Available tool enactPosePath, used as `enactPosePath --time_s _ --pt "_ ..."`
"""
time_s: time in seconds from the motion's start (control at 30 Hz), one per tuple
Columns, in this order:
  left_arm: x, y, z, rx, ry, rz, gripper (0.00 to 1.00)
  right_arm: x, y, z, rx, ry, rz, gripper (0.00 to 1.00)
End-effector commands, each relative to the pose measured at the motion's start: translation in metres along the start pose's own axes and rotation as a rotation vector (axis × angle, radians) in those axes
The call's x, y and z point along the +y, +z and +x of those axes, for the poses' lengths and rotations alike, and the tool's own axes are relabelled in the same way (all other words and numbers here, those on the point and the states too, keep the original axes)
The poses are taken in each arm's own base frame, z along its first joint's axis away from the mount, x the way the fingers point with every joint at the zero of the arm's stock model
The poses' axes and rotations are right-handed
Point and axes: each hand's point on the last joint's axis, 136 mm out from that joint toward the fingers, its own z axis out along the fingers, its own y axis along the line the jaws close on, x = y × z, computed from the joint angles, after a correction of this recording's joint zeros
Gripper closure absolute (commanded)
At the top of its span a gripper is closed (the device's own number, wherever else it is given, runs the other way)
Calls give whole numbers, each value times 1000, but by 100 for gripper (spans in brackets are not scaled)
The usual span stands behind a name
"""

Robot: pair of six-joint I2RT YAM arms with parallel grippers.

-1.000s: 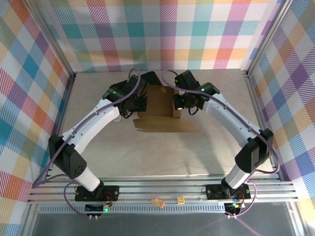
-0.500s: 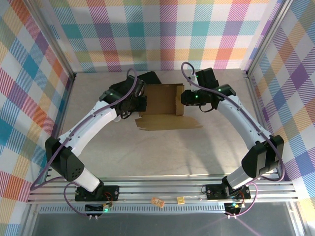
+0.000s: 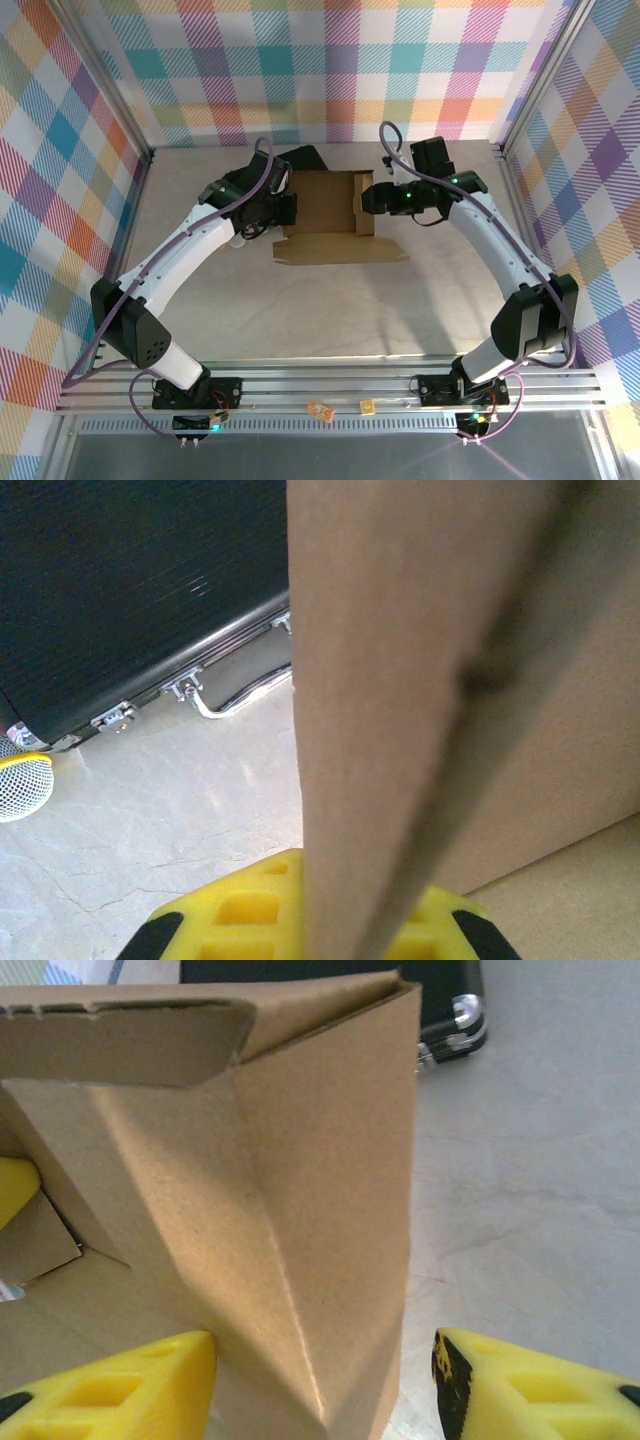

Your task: Fold the paper box

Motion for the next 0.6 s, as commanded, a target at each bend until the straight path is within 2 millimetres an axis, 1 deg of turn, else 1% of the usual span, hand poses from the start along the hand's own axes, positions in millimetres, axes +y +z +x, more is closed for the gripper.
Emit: enactPosePath --time_s 0.0,0.27,0.43,0.57 --pt "-28 -20 -12 -47 16 151 100 20 7 -7 12 -50 -99 40" --pt "-33 -23 -15 -56 24 176 100 10 20 -14 14 -38 -61 41" --pt "-35 -24 -17 -61 28 186 100 10 30 -15 21 -65 -16 41" --pt "-36 -23 -18 -59 29 188 100 12 37 -16 22 -86 18 46"
